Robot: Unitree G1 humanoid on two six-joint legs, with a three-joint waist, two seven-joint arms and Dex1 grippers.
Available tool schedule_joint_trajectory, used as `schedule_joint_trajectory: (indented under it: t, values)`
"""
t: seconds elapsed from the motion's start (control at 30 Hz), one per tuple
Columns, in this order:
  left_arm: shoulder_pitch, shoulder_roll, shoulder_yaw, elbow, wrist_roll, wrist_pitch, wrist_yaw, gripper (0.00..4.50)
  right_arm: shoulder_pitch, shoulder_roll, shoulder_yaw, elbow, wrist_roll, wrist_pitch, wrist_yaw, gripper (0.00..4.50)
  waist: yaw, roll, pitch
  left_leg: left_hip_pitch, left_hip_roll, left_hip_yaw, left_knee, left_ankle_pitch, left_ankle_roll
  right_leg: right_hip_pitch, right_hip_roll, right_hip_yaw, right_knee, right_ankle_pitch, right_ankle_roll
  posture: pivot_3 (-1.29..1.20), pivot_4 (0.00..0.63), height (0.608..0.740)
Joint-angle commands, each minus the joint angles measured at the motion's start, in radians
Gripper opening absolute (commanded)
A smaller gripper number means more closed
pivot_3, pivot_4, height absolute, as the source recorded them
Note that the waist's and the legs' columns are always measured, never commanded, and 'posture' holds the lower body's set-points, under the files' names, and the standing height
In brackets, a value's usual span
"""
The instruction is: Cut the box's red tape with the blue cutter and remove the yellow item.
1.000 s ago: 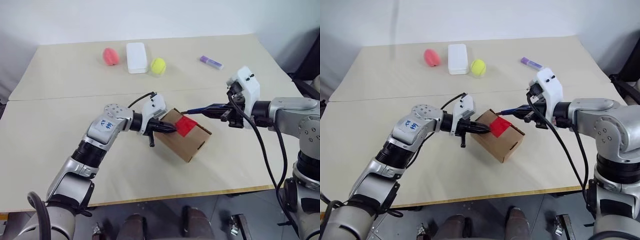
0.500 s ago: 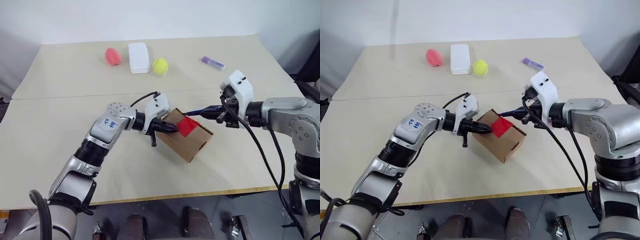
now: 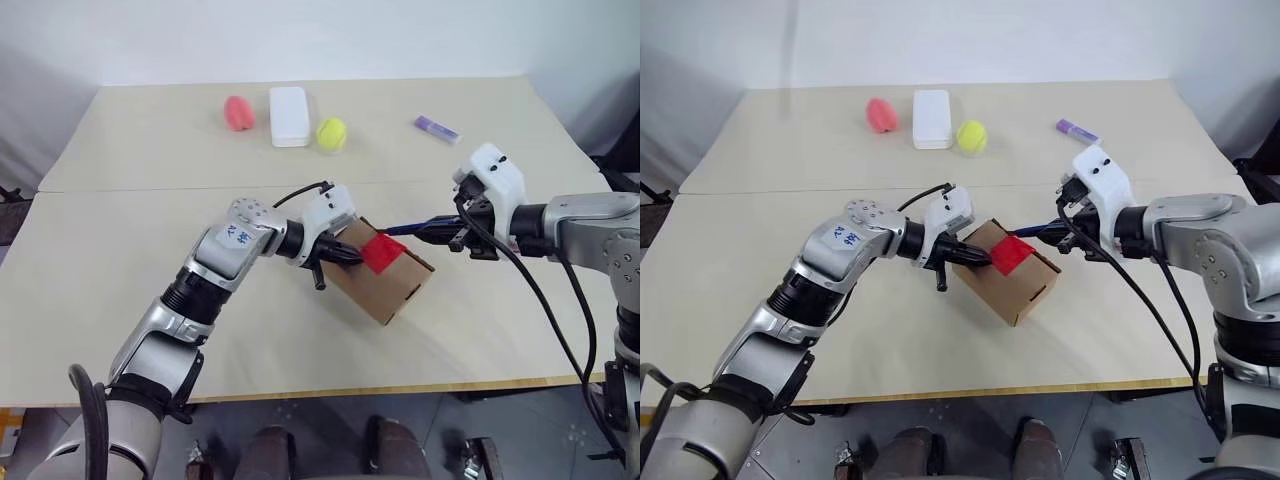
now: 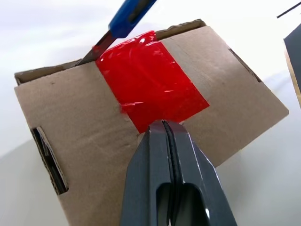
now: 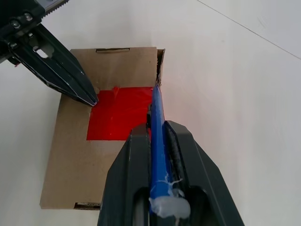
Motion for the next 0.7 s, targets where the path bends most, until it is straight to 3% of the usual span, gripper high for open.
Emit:
schedule_joint_trajectory:
  t: [0.03,0.23,0.7]
  values:
    - [0.028,-0.006,-0.065,0.037,0.057,0.078,0.046,0.0,-0.018,-0.03,-0.029,-0.047,0.037,0.045,0.011,0.13,0.0,0.0,0.0,0.0,0.0,0.0,0.001,0.0,0.0,0.001,0.0,0.0,0.0,0.0,0.0,0.0,0.15,0.74]
    - [0.031,-0.01,-0.066,0.022,0.055,0.085,0.053,0.0,0.002,-0.058,-0.034,-0.06,0.054,0.079,0.011,0.13,0.001,-0.001,-0.001,0.002,0.0,-0.001,0.001,-0.001,0.001,0.005,0.0,0.0,-0.002,0.0,0.0,0.0,0.15,0.74]
    - [0.023,-0.027,-0.053,0.042,0.052,0.083,0.073,0.0,0.003,-0.002,0.018,0.029,0.008,0.027,-0.038,0.13,0.0,-0.001,-0.001,0.004,0.0,-0.001,0.002,-0.001,0.001,0.007,0.0,0.0,-0.002,0.0,0.0,0.0,0.15,0.74]
